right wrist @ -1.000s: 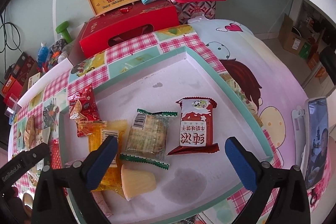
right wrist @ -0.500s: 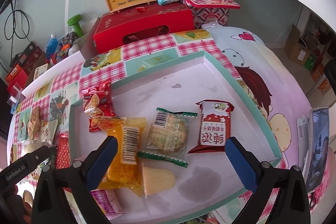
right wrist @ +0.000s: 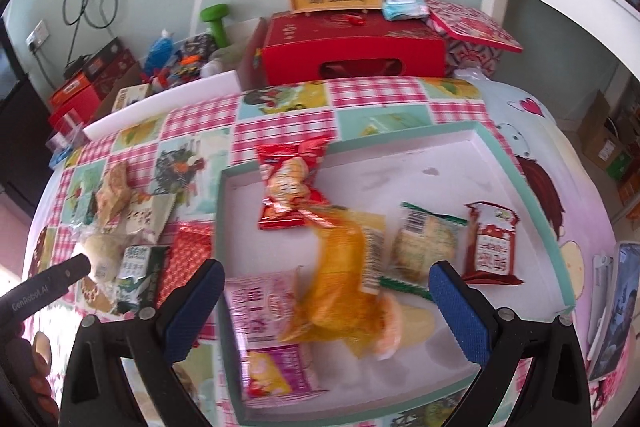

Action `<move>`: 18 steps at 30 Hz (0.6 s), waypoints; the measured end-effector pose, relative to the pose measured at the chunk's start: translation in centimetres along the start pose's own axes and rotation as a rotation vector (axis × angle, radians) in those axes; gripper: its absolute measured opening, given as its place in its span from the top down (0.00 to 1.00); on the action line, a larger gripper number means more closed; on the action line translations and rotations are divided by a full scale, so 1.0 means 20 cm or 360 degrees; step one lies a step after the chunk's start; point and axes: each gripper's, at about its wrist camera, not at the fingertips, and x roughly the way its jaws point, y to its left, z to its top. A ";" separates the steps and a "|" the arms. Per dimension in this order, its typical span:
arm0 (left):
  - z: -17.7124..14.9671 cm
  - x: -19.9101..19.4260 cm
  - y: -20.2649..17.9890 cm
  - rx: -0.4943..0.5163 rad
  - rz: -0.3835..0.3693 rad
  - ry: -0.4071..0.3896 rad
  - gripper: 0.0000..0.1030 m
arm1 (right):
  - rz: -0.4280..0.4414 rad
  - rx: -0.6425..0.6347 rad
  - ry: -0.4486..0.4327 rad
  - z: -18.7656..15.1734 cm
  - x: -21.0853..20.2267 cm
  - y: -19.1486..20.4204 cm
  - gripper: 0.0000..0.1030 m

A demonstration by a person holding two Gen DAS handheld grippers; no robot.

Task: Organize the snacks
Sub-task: 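Move both open tools back over the snack pile, then grasp the clear bun bag with the left tool while the right tool grasps the red patterned packet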

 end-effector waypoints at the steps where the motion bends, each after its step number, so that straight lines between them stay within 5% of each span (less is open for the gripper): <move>1: 0.00 0.00 0.03 -0.0006 0.0009 -0.0005 0.05 | 0.0022 -0.0016 0.0000 -0.01 0.00 0.03 0.00; 18: 0.06 0.04 0.39 -0.0239 -0.0025 0.0023 0.05 | 0.0225 -0.0261 0.0024 -0.09 0.06 0.41 0.00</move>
